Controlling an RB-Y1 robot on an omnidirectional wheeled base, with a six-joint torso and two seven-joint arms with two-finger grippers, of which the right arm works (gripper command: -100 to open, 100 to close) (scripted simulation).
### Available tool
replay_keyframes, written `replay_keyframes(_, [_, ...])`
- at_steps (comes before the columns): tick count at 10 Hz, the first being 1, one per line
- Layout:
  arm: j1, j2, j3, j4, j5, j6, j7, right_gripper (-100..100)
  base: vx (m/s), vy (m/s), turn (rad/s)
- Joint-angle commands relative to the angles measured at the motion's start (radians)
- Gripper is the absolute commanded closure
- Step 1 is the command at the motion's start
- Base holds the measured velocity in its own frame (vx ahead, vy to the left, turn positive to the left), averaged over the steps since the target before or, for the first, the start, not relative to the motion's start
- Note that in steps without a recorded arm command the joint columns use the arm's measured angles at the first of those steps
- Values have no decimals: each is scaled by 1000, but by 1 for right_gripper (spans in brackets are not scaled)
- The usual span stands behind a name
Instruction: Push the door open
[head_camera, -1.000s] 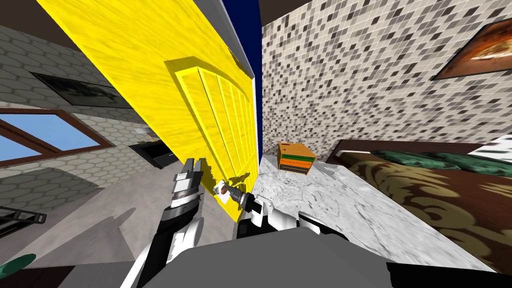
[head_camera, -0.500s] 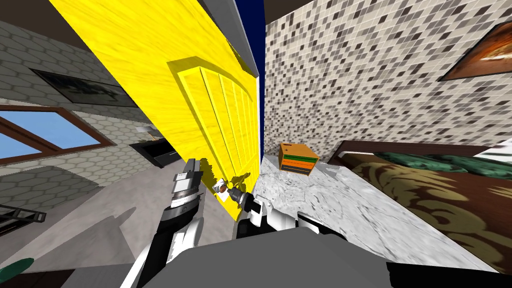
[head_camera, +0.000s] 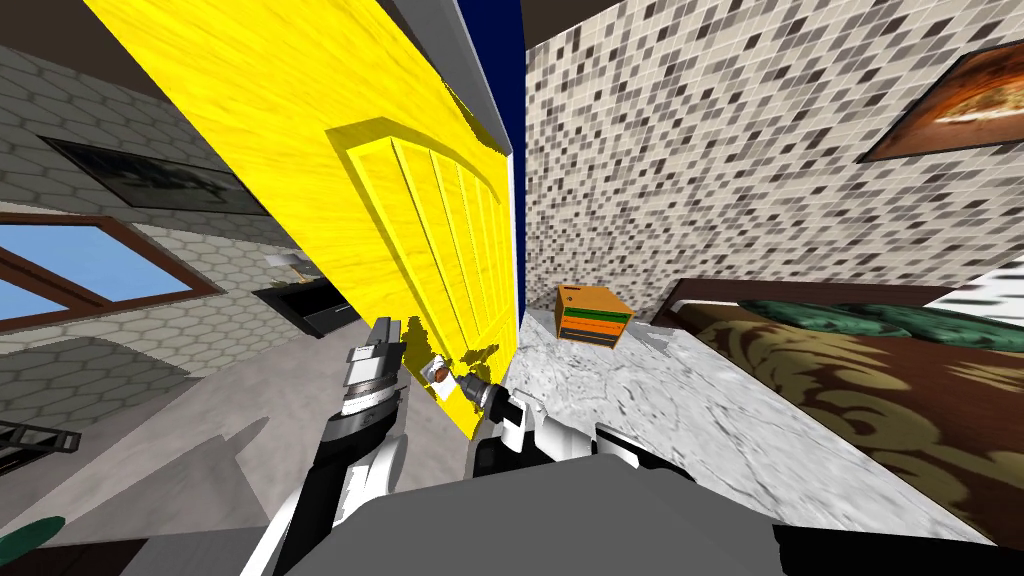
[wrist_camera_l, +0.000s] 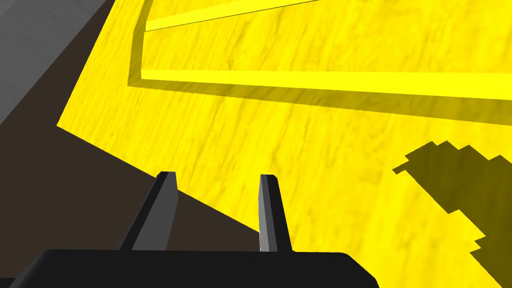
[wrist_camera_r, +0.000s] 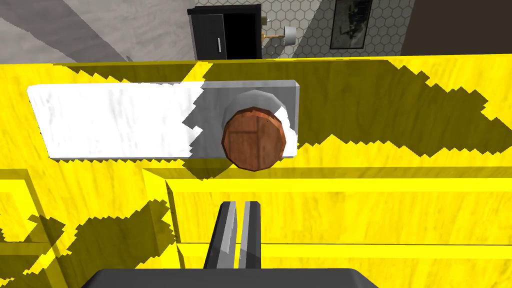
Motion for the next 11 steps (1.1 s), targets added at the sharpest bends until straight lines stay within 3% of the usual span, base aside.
replay_keyframes(1, [1, -11, -20, -6, -2, 9, 5, -100, -223, -99, -108])
replay_keyframes(2, [3, -2, -34, -4, -3, 11, 9, -100, -214, -88, -70])
replay_keyframes(4, [0, -14, -33, 0, -2, 13, 10, -100, -33, 27, 23])
replay_keyframes(7, [-4, -9, -43, 8, -1, 17, 15, -100, 101, 185, 21])
replay_keyframes(9, [-7, 14, -52, 15, -1, 21, 19, -100, 127, 205, 35])
replay_keyframes(10, [-2, 3, -48, 3, -1, 24, 18, -100, 43, 77, -1])
replay_keyframes(11, [-2, 3, -48, 3, -1, 24, 18, 100, -7, -10, -4])
